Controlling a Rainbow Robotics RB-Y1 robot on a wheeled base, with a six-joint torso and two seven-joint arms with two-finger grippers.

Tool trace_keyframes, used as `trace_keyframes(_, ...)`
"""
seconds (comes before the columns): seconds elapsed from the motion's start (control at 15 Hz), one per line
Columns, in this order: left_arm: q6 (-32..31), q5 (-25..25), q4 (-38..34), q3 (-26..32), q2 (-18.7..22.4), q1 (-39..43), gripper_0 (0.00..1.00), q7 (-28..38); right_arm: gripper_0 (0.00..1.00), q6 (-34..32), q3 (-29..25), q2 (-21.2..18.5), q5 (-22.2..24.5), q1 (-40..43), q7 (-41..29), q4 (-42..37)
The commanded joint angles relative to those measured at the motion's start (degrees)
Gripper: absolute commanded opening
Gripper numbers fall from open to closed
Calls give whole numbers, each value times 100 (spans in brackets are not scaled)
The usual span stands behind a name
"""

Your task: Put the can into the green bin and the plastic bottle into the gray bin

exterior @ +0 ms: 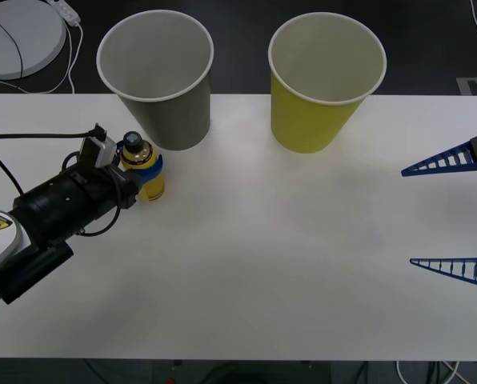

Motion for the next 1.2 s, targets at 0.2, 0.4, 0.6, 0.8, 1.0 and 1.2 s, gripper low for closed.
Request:
trace_keyframes(0.2, -81, 27, -412, 9, 304, 251, 0, 160, 100, 0, 0, 0, 0, 0, 0, 0)
trace_keyframes(0.4, -142, 124, -746, 88, 550, 498, 0, 239, 100, 0, 0, 0, 0, 0, 0, 0)
trace_keyframes(0.6, -643, 343, -1001, 554, 761, 788, 0, 292, 100, 0, 0, 0, 0, 0, 0, 0)
trace_keyframes(0.8, -854, 554, -1344, 984, 963, 1139, 0, 353, 100, 0, 0, 0, 0, 0, 0, 0)
trace_keyframes(1.0, -1171, 862, -1546, 1318, 1288, 1394, 0, 468, 100, 0, 0, 0, 0, 0, 0, 0)
trace_keyframes(1.2, -1338, 1108, -1572, 1582, 1614, 1482, 0, 556, 100, 0, 0, 0, 0, 0, 0, 0)
